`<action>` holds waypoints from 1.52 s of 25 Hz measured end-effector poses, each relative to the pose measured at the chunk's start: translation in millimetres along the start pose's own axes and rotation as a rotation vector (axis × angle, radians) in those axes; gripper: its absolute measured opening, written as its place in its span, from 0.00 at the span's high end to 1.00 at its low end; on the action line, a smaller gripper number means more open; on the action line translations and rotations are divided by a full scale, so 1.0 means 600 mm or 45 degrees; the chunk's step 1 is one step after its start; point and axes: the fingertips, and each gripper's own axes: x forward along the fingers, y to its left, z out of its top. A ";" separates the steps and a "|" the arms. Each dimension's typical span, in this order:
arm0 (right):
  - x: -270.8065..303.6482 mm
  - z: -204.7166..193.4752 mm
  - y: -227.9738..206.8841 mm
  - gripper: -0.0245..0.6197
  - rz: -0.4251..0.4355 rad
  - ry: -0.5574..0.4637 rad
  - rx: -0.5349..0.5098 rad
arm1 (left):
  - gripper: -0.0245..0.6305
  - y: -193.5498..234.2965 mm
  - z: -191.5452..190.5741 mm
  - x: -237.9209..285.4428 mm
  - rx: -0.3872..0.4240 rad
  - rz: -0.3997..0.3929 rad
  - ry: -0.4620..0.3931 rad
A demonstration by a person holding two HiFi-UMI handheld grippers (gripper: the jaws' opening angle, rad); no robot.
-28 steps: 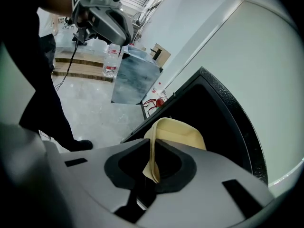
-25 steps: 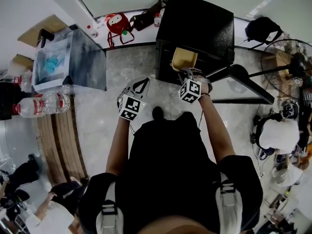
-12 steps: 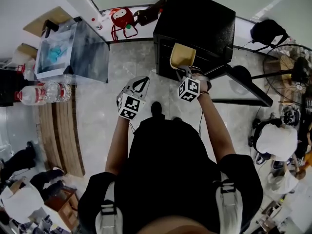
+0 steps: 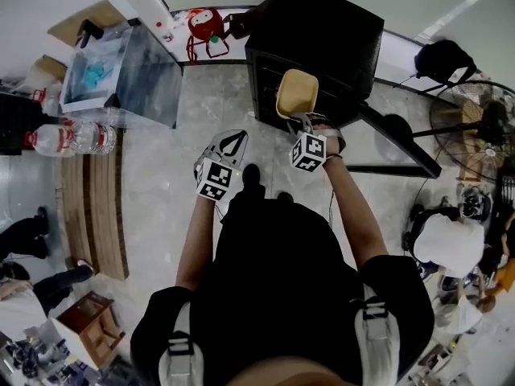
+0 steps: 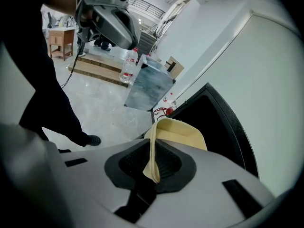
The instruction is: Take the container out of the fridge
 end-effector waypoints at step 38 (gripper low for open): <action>-0.142 -0.073 0.138 0.92 0.051 -0.114 -0.127 | 0.93 -0.231 -0.016 -0.096 -0.061 0.176 0.038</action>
